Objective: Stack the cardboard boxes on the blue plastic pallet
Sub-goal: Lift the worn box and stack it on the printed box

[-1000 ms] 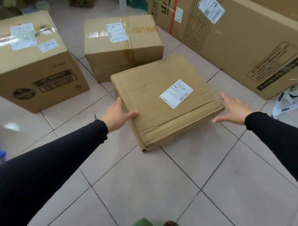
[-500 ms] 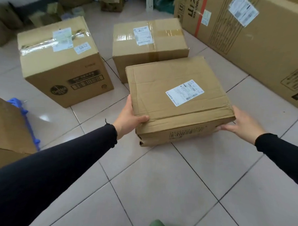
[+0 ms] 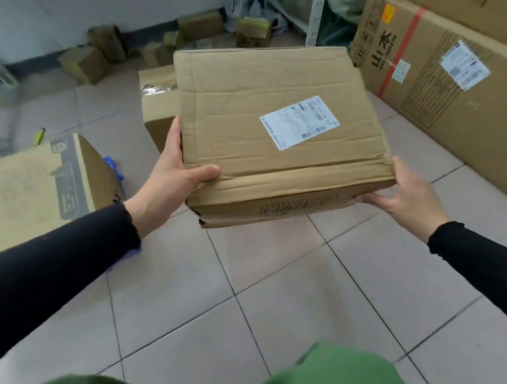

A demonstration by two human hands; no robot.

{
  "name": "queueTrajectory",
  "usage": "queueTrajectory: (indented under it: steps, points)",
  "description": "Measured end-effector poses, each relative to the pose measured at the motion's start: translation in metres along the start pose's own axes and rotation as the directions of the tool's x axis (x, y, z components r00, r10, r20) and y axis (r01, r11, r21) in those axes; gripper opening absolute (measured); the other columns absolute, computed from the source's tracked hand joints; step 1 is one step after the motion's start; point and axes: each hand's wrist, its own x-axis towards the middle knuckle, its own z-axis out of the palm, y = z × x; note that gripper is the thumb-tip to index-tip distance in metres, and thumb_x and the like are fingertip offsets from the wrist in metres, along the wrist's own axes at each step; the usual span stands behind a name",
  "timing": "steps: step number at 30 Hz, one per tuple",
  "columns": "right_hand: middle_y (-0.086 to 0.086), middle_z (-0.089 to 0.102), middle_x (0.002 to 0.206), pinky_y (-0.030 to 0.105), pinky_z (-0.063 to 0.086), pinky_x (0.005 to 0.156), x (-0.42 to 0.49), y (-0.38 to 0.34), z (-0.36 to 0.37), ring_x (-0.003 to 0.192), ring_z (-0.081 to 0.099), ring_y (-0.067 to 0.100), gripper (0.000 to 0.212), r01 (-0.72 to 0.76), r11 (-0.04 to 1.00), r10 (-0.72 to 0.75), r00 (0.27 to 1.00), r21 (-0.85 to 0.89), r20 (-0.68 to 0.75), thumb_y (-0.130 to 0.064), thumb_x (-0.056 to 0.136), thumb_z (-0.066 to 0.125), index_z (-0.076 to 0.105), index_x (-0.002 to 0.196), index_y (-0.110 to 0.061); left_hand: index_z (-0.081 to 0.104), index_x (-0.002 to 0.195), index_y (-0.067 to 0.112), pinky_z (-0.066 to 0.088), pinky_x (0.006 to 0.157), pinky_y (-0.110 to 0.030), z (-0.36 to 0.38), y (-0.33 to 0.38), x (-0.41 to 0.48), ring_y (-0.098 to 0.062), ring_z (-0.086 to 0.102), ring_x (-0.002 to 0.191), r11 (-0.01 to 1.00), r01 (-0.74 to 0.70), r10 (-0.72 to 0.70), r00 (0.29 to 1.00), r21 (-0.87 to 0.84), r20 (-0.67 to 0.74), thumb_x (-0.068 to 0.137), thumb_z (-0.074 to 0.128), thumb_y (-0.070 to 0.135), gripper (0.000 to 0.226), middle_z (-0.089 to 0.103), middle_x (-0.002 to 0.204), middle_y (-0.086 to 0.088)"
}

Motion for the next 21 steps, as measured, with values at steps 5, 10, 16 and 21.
queueTrajectory:
  steps: [5, 10, 16, 21]
  points:
    - [0.008, 0.067, 0.118, 0.043, 0.048, 0.083, 0.033, -0.088, 0.004, 0.109, 0.061, 0.03, 0.071, 0.152, 0.987, -0.15, 0.988, 0.052, -0.048, -0.048, 0.076, 0.084, 0.051, 0.129, -0.013, 0.009, 0.162, 0.036, 0.045, 0.108, -0.031, -0.089, 0.025, -0.009, 0.001, 0.055, 0.127, 0.996, -0.07, 0.076, 0.989, 0.049, -0.13, 0.083, 0.081, 0.015, 0.109, 0.045, 0.15, 0.014]
    - [0.013, 0.068, 0.119, 0.045, 0.05, 0.085, 0.072, -0.198, 0.048, 0.108, 0.063, 0.035, 0.075, 0.318, 0.947, -0.312, 0.945, 0.048, -0.1, -0.046, 0.079, 0.082, 0.049, 0.135, -0.009, 0.011, 0.163, 0.032, 0.046, 0.109, -0.031, -0.193, 0.025, -0.017, -0.002, 0.055, 0.128, 0.997, -0.056, 0.071, 0.945, 0.057, -0.319, 0.081, 0.083, 0.015, 0.11, 0.048, 0.148, 0.013]
    - [0.008, 0.07, 0.11, 0.042, 0.05, 0.076, 0.081, -0.326, 0.128, 0.098, 0.064, 0.032, 0.085, 0.461, 0.887, -0.46, 0.887, 0.031, -0.033, -0.062, 0.076, 0.076, 0.045, 0.138, -0.013, 0.014, 0.163, 0.033, 0.048, 0.104, -0.027, -0.322, 0.002, -0.057, -0.002, 0.055, 0.124, 0.995, 0.097, -0.075, 0.848, 0.015, -0.525, 0.082, 0.083, 0.023, 0.107, 0.046, 0.142, 0.015]
    - [0.001, 0.068, 0.104, 0.039, 0.051, 0.071, 0.063, -0.405, 0.195, 0.089, 0.064, 0.026, 0.079, 0.534, 0.845, -0.529, 0.843, -0.028, 0.097, -0.069, 0.077, 0.071, 0.045, 0.13, -0.016, 0.018, 0.162, 0.033, 0.049, 0.102, -0.032, -0.408, -0.036, -0.102, -0.014, 0.055, 0.128, 0.964, 0.264, -0.212, 0.77, -0.001, -0.601, 0.081, 0.083, 0.035, 0.104, 0.046, 0.15, 0.006]
